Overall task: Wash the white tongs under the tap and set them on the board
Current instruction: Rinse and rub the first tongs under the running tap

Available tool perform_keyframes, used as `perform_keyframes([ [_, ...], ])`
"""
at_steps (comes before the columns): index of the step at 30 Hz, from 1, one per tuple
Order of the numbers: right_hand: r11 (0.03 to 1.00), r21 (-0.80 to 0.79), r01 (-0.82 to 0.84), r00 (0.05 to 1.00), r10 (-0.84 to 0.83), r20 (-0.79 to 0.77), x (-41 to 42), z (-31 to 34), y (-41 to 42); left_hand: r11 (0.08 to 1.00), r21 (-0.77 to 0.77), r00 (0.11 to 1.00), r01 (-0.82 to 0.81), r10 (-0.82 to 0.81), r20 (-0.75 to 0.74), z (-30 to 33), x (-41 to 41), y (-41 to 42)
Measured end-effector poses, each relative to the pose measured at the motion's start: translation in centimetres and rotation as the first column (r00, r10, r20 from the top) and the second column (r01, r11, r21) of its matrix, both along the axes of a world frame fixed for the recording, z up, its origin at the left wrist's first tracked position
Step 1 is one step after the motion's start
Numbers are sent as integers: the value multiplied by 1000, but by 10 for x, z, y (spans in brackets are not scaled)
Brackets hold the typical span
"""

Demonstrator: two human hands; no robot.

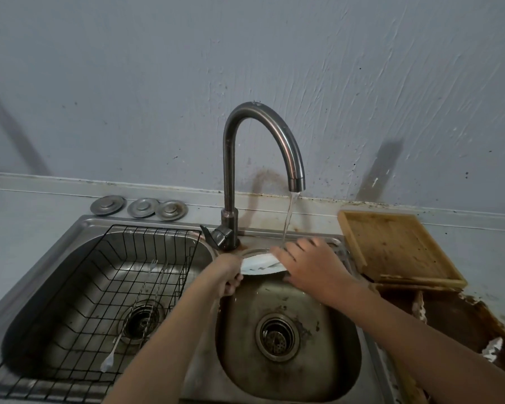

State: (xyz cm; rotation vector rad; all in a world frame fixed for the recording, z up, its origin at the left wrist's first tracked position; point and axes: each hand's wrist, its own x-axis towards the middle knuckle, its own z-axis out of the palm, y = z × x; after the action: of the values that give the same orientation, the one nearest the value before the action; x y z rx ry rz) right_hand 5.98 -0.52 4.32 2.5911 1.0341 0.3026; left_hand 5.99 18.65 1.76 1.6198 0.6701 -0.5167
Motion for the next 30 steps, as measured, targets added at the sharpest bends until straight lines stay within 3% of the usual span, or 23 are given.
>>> perform_keyframes([
  [3, 992, 123, 0, 998, 7, -55, 3, -7, 3, 999, -28, 999, 43, -43, 17, 2, 4, 11],
  [5, 957, 281, 78, 983, -27, -180, 0, -9, 7, 996, -88, 999, 9, -6, 42, -2, 7, 20],
  [7, 843, 473, 255, 934, -88, -347, -6, -15, 8, 998, -67, 997, -10, 16, 80, -7, 7, 29],
  [9, 748, 553, 366, 892, -112, -439, -11, -22, 9, 999, 31, 993, -44, 40, 114, -13, 7, 38],
  [13, 677, 605, 419, 867, -100, -488, -15, -38, 9, 952, 265, 964, -156, 88, 250, -30, 12, 48],
  [19, 587, 675, 447, 850, -44, -524, -25, -43, 9, 887, 347, 843, -305, 81, 532, -18, 32, 35],
  [24, 529, 704, 474, 840, -33, -541, -29, -46, 9, 830, 434, 843, -350, 77, 532, -19, 38, 26],
  [30, 489, 748, 448, 865, -28, -500, -25, -36, 5, 757, 590, 905, -281, 5, 425, -9, 45, 24],
])
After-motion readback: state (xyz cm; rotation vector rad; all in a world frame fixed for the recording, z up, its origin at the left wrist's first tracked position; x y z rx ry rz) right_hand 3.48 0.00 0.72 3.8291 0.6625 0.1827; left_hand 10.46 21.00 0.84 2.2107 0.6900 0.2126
